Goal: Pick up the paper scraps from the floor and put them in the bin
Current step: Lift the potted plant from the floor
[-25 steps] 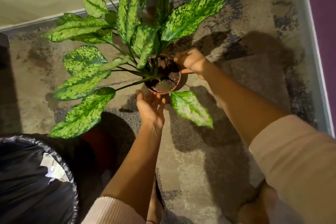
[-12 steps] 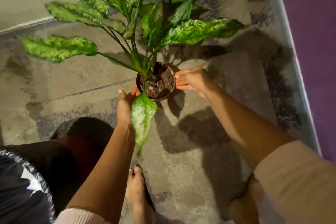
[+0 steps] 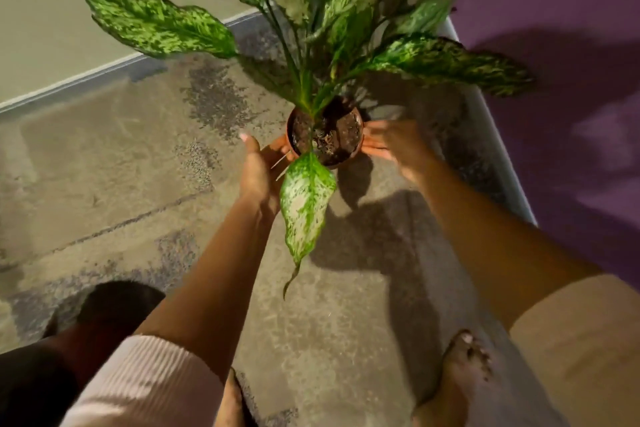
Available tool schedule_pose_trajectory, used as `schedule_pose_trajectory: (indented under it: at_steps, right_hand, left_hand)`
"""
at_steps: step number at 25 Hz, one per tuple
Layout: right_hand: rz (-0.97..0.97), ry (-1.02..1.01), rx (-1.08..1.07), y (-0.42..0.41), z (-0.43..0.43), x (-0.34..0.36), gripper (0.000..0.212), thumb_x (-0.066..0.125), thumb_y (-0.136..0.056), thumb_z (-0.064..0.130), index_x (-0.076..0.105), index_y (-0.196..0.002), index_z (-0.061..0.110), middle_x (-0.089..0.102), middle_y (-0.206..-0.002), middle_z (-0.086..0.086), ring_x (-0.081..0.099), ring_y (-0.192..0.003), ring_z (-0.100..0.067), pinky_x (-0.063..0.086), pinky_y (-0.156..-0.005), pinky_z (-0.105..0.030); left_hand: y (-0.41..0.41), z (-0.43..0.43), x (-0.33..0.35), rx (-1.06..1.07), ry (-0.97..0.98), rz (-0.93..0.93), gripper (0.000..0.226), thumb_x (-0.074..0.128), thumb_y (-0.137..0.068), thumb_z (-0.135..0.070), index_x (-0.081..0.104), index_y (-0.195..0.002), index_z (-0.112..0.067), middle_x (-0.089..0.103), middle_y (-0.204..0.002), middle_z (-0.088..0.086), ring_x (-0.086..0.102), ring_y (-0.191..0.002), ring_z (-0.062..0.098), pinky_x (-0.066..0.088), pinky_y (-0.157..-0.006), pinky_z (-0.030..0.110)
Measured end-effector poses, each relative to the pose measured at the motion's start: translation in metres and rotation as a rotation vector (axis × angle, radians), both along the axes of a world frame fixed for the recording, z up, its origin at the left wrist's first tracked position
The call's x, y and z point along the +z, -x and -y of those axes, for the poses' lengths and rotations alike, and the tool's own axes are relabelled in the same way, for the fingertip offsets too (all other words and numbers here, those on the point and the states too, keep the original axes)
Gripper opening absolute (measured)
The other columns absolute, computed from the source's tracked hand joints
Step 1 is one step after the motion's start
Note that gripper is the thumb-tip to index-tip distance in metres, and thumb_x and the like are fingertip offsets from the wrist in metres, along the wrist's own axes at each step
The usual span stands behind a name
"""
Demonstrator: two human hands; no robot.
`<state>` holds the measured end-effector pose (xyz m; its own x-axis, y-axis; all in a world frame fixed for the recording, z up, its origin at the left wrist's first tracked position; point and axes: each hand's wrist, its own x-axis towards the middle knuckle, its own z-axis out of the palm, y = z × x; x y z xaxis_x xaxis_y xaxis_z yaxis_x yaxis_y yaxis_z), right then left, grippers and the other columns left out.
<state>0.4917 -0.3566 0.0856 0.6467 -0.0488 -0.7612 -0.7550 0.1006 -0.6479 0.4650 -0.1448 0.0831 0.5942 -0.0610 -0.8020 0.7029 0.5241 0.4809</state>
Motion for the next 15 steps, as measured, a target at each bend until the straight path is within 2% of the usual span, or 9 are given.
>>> schedule_pose_trajectory:
  at_steps: [2,4,7,9,10,11,12,13,15]
  right_hand:
    - [0.000,0.028,-0.065,-0.022,0.021,-0.003,0.018,0.046,-0.096,-0.004,0.060,-0.107,-0.005,0.070,-0.085,-0.004,0.067,-0.083,-0.015,0.054,-0.083,-0.029]
    - [0.002,0.103,-0.093,-0.044,0.038,-0.002,0.024,0.043,-0.095,-0.005,0.061,-0.085,0.008,0.069,-0.064,0.004,0.064,-0.066,-0.009,0.055,-0.066,-0.020]
    - [0.030,0.108,-0.070,-0.074,0.060,-0.002,0.025,0.041,-0.098,-0.001,0.060,-0.087,0.011,0.066,-0.060,0.007,0.060,-0.063,-0.005,0.052,-0.063,-0.016]
    - [0.067,0.117,-0.092,-0.088,0.069,-0.002,0.020,0.044,-0.098,-0.001,0.061,-0.107,0.002,0.068,-0.080,0.000,0.065,-0.079,-0.010,0.054,-0.070,-0.019]
    - [0.074,0.123,-0.128,-0.095,0.073,-0.007,0.026,0.046,-0.097,-0.001,0.058,-0.120,-0.002,0.065,-0.097,-0.007,0.064,-0.096,-0.016,0.054,-0.080,-0.023]
    - [0.062,0.109,-0.164,-0.100,0.073,-0.007,0.031,0.047,-0.097,-0.002,0.054,-0.127,-0.003,0.060,-0.110,-0.011,0.060,-0.109,-0.020,0.052,-0.089,-0.026]
    - [0.069,0.108,-0.161,-0.104,0.074,-0.007,0.032,0.047,-0.098,-0.002,0.053,-0.129,-0.002,0.057,-0.115,-0.013,0.057,-0.111,-0.020,0.049,-0.093,-0.025]
    - [0.076,0.127,-0.117,-0.107,0.072,-0.007,0.029,0.047,-0.098,0.000,0.056,-0.126,0.001,0.055,-0.114,-0.011,0.057,-0.105,-0.017,0.048,-0.090,-0.020]
    - [0.026,0.100,-0.134,-0.114,0.074,-0.008,0.023,0.046,-0.100,0.005,0.059,-0.118,0.006,0.051,-0.106,-0.005,0.052,-0.092,-0.011,0.042,-0.072,-0.008]
  left_hand:
    - [-0.027,0.023,-0.001,-0.062,-0.004,0.015,0.090,0.006,-0.091,-0.074,0.061,-0.114,-0.005,0.051,-0.076,0.002,0.047,-0.092,0.024,0.030,-0.117,0.048]
    - [-0.052,0.043,-0.003,-0.111,-0.004,0.041,0.099,0.002,-0.089,-0.075,0.057,-0.127,-0.002,0.048,-0.076,0.003,0.043,-0.096,0.025,0.027,-0.119,0.049]
    - [-0.080,0.064,-0.012,-0.150,-0.002,0.073,0.103,0.001,-0.088,-0.076,0.054,-0.134,0.000,0.055,-0.101,0.013,0.051,-0.098,0.026,0.039,-0.113,0.041]
    - [-0.091,0.075,-0.016,-0.192,-0.067,0.067,0.094,0.003,-0.091,-0.072,0.059,-0.124,-0.005,0.056,-0.111,0.011,0.059,-0.095,0.019,0.055,-0.088,0.028]
    - [-0.094,0.080,-0.017,-0.207,-0.105,0.058,0.085,0.006,-0.095,-0.068,0.062,-0.117,-0.007,0.059,-0.108,0.009,0.061,-0.092,0.015,0.054,-0.081,0.026]
    - [-0.095,0.084,-0.018,-0.208,-0.124,0.045,0.074,0.012,-0.099,-0.062,0.063,-0.112,-0.010,0.062,-0.103,0.007,0.061,-0.091,0.014,0.052,-0.085,0.027]
    - [-0.094,0.087,-0.019,-0.198,-0.131,0.031,0.062,0.020,-0.102,-0.054,0.063,-0.110,-0.010,0.063,-0.097,0.005,0.061,-0.090,0.013,0.051,-0.092,0.030]
    - [-0.093,0.090,-0.020,-0.192,-0.136,0.018,0.050,0.028,-0.105,-0.044,0.064,-0.108,-0.010,0.064,-0.093,0.003,0.062,-0.088,0.013,0.050,-0.096,0.032]
    - [-0.091,0.093,-0.020,-0.175,-0.162,-0.009,0.030,0.043,-0.103,-0.028,0.065,-0.111,-0.009,0.067,-0.094,0.003,0.065,-0.082,0.012,0.053,-0.091,0.030]
